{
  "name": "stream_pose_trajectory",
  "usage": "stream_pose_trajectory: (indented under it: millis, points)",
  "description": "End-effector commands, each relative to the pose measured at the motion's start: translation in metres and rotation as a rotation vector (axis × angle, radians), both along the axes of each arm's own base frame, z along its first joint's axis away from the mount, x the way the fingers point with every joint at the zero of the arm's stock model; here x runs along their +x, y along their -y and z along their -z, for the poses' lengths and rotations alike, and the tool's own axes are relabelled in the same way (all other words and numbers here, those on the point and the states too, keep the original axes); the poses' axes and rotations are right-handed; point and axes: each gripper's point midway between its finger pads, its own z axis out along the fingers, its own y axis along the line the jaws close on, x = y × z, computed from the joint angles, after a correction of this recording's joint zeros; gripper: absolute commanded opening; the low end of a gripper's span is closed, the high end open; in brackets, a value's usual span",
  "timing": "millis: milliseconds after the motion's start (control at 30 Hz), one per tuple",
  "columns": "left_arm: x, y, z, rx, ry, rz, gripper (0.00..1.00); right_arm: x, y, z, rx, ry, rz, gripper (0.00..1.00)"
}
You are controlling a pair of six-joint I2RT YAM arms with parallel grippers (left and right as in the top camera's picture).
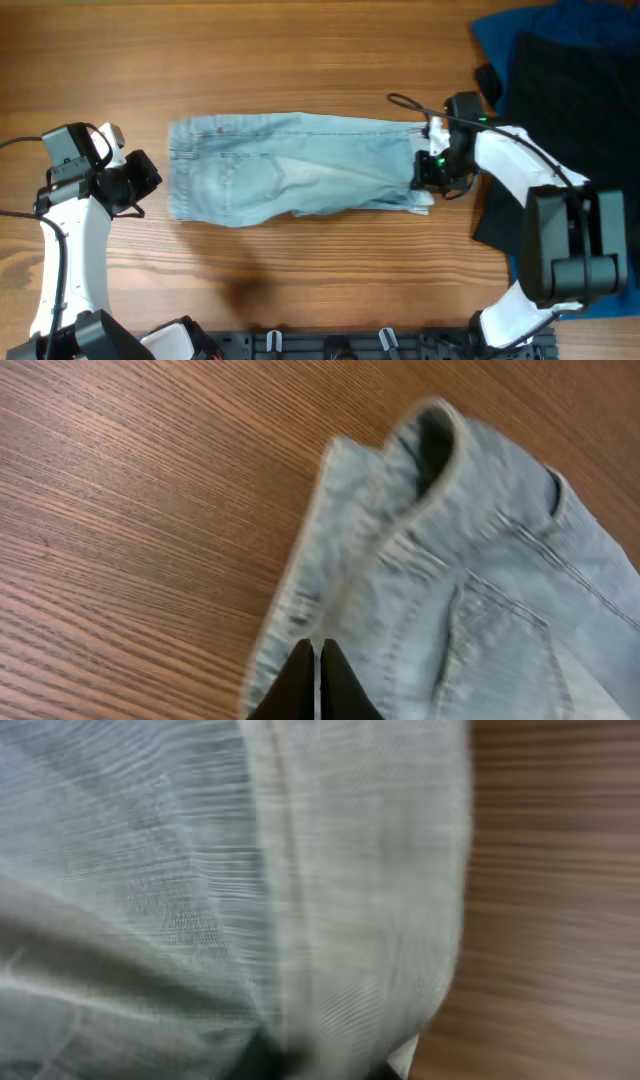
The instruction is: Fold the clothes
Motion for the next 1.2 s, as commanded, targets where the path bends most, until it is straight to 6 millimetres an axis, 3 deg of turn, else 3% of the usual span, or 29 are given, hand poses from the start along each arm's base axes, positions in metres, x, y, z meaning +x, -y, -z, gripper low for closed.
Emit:
stream_pose_trajectory:
  millis: [0, 67, 133, 200, 333, 433, 533, 600, 633, 667, 733, 767, 867, 900, 1100, 1167]
  points:
    - [0.001, 0.002, -0.003, -0.008, 0.011, 0.006, 0.46, 0.010, 0.019, -0.011, -0.090, 0.043, 0.030, 0.72]
    - [-0.001, 0.003, 0.001, -0.018, -0.004, 0.007, 0.67, 0.008, 0.023, -0.010, -0.109, 0.025, 0.068, 0.75]
    - [0.000, 0.009, 0.008, -0.060, -0.018, 0.023, 0.79, 0.005, 0.027, -0.010, -0.121, 0.005, 0.115, 0.75]
    - [0.000, 0.014, 0.025, -0.094, -0.069, 0.035, 0.99, 0.005, 0.030, -0.010, -0.123, -0.002, 0.139, 0.75]
    - [0.015, 0.034, 0.063, -0.219, -0.102, 0.097, 1.00, 0.005, 0.028, -0.019, -0.080, 0.009, 0.154, 0.75]
    - [0.026, 0.051, 0.092, -0.318, -0.110, 0.142, 1.00, 0.011, 0.025, -0.040, -0.053, 0.077, 0.155, 0.75]
    - [0.032, 0.069, 0.113, -0.317, -0.129, 0.197, 0.87, 0.013, 0.025, -0.054, -0.049, 0.123, 0.156, 0.75]
    - [0.040, 0.082, 0.122, -0.246, -0.130, 0.250, 0.56, 0.014, 0.025, -0.057, -0.048, 0.134, 0.157, 0.75]
    - [0.040, 0.083, 0.125, -0.208, -0.139, 0.259, 0.47, 0.014, 0.025, -0.057, -0.048, 0.134, 0.156, 0.76]
    - [0.039, 0.084, 0.128, -0.165, -0.155, 0.268, 0.30, 0.013, 0.025, -0.057, -0.048, 0.132, 0.156, 0.75]
    - [0.035, 0.088, 0.132, -0.120, -0.186, 0.282, 0.08, 0.013, 0.024, -0.057, -0.045, 0.130, 0.156, 0.75]
    - [0.032, 0.089, 0.130, -0.125, -0.198, 0.277, 0.04, 0.013, 0.024, -0.058, -0.044, 0.130, 0.156, 0.75]
    - [0.027, 0.071, 0.104, -0.066, -0.248, 0.210, 0.04, 0.013, 0.023, -0.058, -0.041, 0.130, 0.156, 0.75]
    - [0.029, 0.065, 0.087, -0.045, -0.248, 0.195, 0.04, 0.013, 0.024, -0.058, -0.041, 0.130, 0.155, 0.75]
    - [0.034, 0.044, -0.101, 0.188, -0.146, 0.218, 0.04, 0.015, 0.023, -0.058, -0.040, 0.138, 0.158, 0.75]
    - [0.035, 0.063, -0.132, 0.206, -0.107, 0.285, 0.04, 0.015, 0.023, -0.058, -0.040, 0.138, 0.158, 0.75]
